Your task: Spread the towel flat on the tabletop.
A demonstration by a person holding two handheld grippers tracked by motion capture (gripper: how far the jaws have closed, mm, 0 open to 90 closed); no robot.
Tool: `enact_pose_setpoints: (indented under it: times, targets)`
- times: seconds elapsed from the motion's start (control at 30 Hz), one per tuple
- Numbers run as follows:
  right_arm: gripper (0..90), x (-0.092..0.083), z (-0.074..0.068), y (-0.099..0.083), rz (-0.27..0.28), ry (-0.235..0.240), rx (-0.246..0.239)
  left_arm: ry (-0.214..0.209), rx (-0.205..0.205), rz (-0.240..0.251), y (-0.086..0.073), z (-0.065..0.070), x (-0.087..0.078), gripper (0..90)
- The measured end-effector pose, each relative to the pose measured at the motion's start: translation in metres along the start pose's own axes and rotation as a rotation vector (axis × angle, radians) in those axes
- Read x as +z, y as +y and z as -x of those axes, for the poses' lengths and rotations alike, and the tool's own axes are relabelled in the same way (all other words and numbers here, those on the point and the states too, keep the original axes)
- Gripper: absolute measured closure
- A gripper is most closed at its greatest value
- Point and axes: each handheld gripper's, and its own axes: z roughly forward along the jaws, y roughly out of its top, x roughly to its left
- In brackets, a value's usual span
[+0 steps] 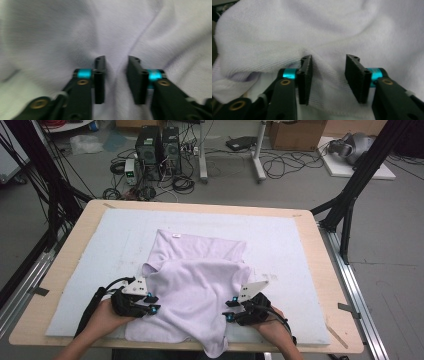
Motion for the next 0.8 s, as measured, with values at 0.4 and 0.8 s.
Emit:
enact_pose_setpoints:
  times: [0.4, 0.8]
  targets:
    - [85.7, -0.023, -0.027, -0.002, 0.036, 0.149, -0.026, -0.038, 0.042, 0.001, -0.017, 0.04, -0.044, 83.5]
    - [59.3, -0.036, -0.016, 0.006, 0.06, 0.065, -0.007, 0.019, 0.038, 0.05, 0.001, 0.019, -0.029, 58.0]
